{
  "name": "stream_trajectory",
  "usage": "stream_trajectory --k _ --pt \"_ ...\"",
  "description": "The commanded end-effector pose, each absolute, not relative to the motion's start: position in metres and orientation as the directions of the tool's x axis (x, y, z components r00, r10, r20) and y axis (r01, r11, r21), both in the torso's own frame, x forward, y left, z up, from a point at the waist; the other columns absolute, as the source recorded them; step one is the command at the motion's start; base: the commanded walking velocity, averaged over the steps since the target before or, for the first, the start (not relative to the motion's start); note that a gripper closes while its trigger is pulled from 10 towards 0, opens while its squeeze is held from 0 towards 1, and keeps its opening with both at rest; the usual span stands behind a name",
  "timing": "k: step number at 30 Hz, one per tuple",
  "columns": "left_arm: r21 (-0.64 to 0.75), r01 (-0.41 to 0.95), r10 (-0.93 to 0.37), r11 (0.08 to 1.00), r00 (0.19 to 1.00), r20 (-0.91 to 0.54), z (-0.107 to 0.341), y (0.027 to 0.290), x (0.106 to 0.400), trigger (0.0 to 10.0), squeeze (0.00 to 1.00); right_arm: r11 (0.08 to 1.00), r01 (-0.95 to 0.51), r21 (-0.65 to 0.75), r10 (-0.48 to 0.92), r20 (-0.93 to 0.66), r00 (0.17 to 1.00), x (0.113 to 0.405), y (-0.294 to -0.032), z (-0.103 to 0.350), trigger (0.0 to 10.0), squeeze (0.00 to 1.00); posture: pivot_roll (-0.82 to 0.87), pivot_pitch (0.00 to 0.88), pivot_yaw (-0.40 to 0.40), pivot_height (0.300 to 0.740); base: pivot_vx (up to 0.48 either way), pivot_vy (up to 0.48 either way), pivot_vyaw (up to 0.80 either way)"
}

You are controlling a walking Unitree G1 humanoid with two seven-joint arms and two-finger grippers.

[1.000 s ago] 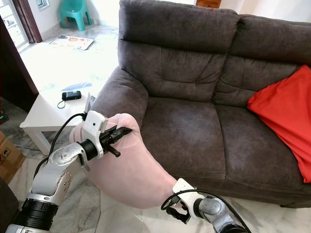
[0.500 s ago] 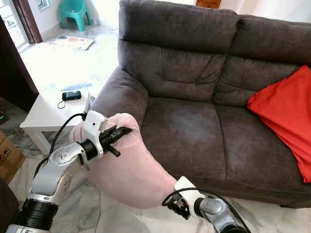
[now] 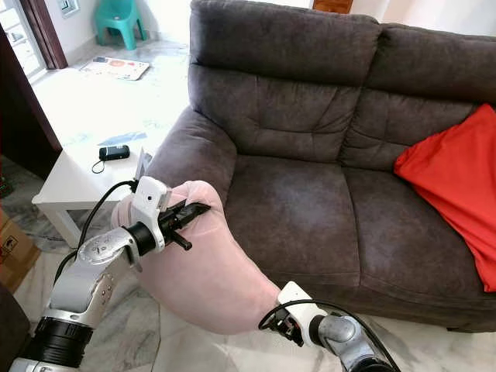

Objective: Move the pillow to the sofa from floor

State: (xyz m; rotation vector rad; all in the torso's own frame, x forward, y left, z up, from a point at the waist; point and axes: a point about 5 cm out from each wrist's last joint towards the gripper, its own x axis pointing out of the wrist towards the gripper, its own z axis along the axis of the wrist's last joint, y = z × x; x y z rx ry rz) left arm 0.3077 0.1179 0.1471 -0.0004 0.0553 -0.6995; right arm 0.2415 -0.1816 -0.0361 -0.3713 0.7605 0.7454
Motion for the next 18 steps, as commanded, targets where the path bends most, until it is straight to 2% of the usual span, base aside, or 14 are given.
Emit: stream_trajectory --k 1,6,12,16,18 --pt "0.014 0.681 -0.680 0.733 0.730 0.064 0.170 0.108 0.307 10.0 0.00 0.689 -0.722 -0.066 0.478 -0.707 0.521 0.247 -0.181 -0.031 0.0 0.00 0.13 0.000 -0.121 0.740 0.000 0.000 0.00" --pt "0.016 0.683 -0.683 0.730 0.728 0.058 0.169 0.108 0.308 10.0 0.00 0.705 -0.704 -0.085 0.463 -0.697 0.548 0.250 -0.183 -0.029 0.0 0.00 0.13 0.000 -0.118 0.740 0.000 0.000 0.00" --pt "0.004 0.678 -0.678 0.735 0.735 0.013 0.155 0.112 0.304 10.0 0.00 0.774 -0.624 -0.106 0.429 -0.636 0.641 0.261 -0.190 -0.018 0.0 0.00 0.12 0.000 -0.108 0.740 0.000 0.000 0.00" --pt "0.001 0.627 -0.627 0.779 0.778 -0.035 0.137 0.119 0.302 10.0 0.00 0.826 -0.545 -0.144 0.360 -0.609 0.707 0.268 -0.197 -0.014 0.0 0.00 0.12 0.000 -0.103 0.740 0.000 0.000 0.00" --pt "-0.024 0.550 -0.551 0.835 0.833 -0.056 0.125 0.129 0.303 10.0 0.00 0.861 -0.488 -0.142 0.337 -0.559 0.758 0.273 -0.200 -0.007 0.0 0.00 0.12 0.000 -0.101 0.740 0.000 0.000 0.00"
